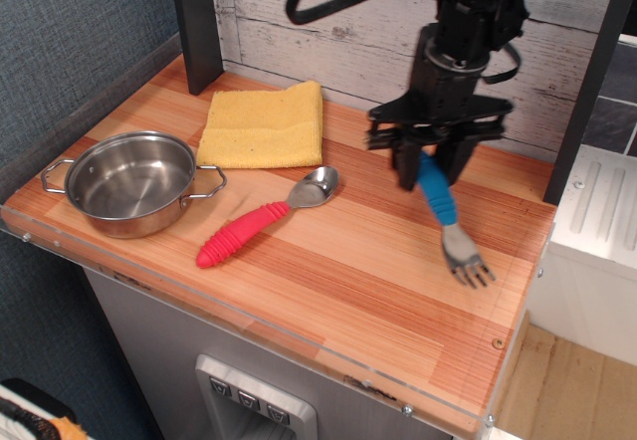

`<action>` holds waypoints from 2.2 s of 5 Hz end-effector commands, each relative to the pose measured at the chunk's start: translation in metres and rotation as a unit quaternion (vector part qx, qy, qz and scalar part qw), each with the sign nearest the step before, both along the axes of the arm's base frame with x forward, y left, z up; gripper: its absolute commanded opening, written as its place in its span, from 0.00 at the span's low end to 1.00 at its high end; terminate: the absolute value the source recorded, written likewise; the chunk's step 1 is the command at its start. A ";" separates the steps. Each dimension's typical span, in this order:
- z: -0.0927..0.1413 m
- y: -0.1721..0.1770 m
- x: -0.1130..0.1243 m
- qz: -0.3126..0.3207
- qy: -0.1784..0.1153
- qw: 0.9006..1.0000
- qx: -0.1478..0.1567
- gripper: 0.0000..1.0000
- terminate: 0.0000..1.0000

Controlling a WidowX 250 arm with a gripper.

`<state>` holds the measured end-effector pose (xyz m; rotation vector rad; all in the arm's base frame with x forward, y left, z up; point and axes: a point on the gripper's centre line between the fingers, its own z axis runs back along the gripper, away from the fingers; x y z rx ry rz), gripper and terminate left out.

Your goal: Move blue fork to front edge of table

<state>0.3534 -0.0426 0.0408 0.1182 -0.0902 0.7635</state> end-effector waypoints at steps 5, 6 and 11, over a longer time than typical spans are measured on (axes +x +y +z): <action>0.014 0.012 -0.100 0.397 0.006 0.917 0.035 0.00 0.00; 0.004 0.012 -0.099 0.391 0.009 0.919 0.039 0.00 0.00; -0.018 0.020 -0.108 0.378 -0.021 0.926 0.008 1.00 0.00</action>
